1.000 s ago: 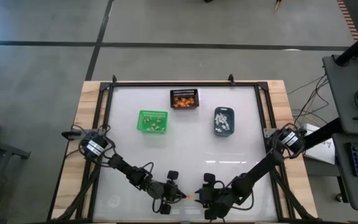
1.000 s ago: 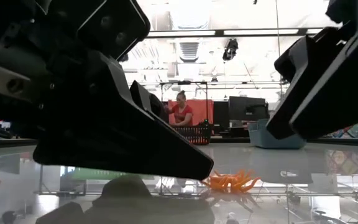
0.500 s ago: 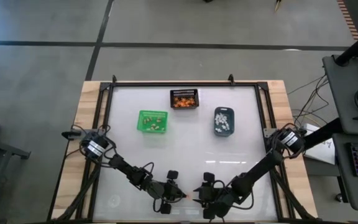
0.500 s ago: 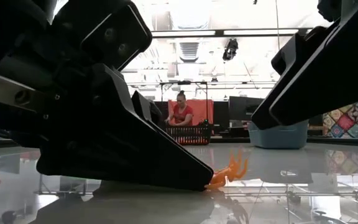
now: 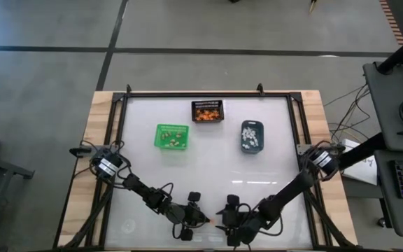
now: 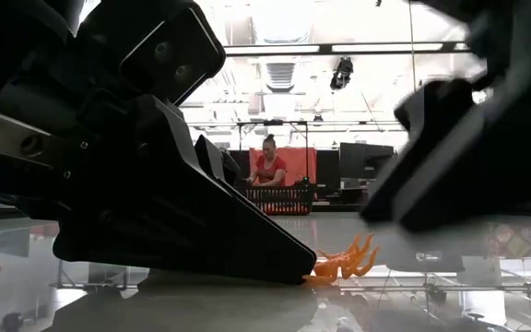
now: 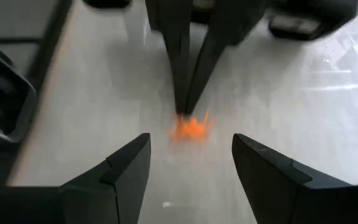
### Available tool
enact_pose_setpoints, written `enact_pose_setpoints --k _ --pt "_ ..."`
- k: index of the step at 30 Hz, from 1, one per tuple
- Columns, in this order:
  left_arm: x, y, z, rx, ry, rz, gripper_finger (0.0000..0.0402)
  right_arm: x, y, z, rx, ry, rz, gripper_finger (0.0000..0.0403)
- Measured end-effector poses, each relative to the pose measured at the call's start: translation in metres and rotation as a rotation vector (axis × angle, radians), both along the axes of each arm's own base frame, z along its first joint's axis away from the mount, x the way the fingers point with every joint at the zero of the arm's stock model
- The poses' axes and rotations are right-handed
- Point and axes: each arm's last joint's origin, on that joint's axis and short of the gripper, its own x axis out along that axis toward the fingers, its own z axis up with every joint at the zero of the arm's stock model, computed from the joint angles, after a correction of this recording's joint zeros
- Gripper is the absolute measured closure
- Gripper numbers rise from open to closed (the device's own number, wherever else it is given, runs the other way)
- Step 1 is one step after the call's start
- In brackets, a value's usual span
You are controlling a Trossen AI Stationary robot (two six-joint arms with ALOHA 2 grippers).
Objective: Sort Halloween decoration
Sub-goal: Put the orange spider toy into the black bin
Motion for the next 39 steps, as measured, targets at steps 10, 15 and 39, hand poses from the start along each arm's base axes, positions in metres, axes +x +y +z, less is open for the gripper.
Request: enact_pose_setpoints --k 10,15,39 --pt "0.0 0.0 0.0 0.002 0.003 0.0 0.0402 0.004 0.002 -0.024 -0.083 0.027 0.033 0.0181" --pt "0.0 0.0 0.0 0.001 0.003 0.0 0.0402 0.005 0.002 -0.027 -0.186 0.004 0.055 0.0181" --pt "0.0 0.001 0.0 -0.002 -0.002 0.001 0.0402 0.015 -0.005 -0.033 -0.418 -0.019 0.212 0.0214"
